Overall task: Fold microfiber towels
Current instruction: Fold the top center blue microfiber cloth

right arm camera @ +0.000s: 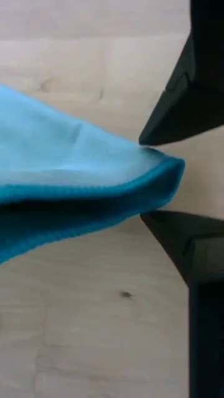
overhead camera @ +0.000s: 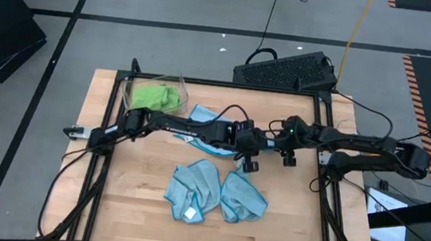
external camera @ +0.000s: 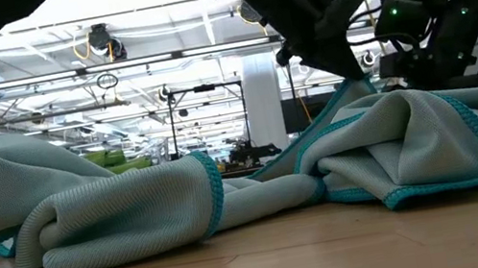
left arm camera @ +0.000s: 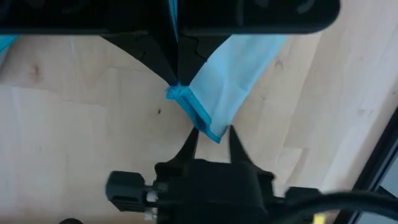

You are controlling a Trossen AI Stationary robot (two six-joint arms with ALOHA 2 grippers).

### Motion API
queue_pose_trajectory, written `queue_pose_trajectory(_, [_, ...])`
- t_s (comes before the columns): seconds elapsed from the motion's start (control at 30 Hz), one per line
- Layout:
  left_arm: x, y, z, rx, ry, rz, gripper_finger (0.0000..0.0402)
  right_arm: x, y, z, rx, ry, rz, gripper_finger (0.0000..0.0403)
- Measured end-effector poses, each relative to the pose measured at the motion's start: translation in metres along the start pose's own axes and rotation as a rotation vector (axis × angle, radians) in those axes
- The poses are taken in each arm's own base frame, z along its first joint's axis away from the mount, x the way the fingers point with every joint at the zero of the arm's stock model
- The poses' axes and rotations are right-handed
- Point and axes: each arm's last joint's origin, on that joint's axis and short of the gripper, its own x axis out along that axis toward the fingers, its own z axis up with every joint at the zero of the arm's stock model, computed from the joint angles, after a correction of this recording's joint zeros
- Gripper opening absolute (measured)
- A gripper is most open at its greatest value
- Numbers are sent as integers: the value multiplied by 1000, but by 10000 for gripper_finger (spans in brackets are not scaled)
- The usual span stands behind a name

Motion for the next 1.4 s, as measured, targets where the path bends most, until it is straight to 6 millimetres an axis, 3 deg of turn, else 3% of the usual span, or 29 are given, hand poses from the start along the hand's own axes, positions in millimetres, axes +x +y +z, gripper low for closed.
queue_pose_trajectory(0.4, [1,3,0,-14,3,5,0,4,-3,3,50,33,14,16])
queue_pose_trajectory(0.53, [-5,4,2,-13,5,5,0,-7,-8,14,161,43,21,8])
queue_pose_trajectory(0.8, [-53,25,22,-18,-48,87,0,-45,-18,46,367,95,171,3])
queue_pose_trajectory(1.0, [-87,52,35,5,-104,96,0,-81,-31,76,443,58,160,2])
queue_pose_trajectory(1.4, [-109,118,60,25,-382,127,0,-161,-58,103,555,102,-111,1])
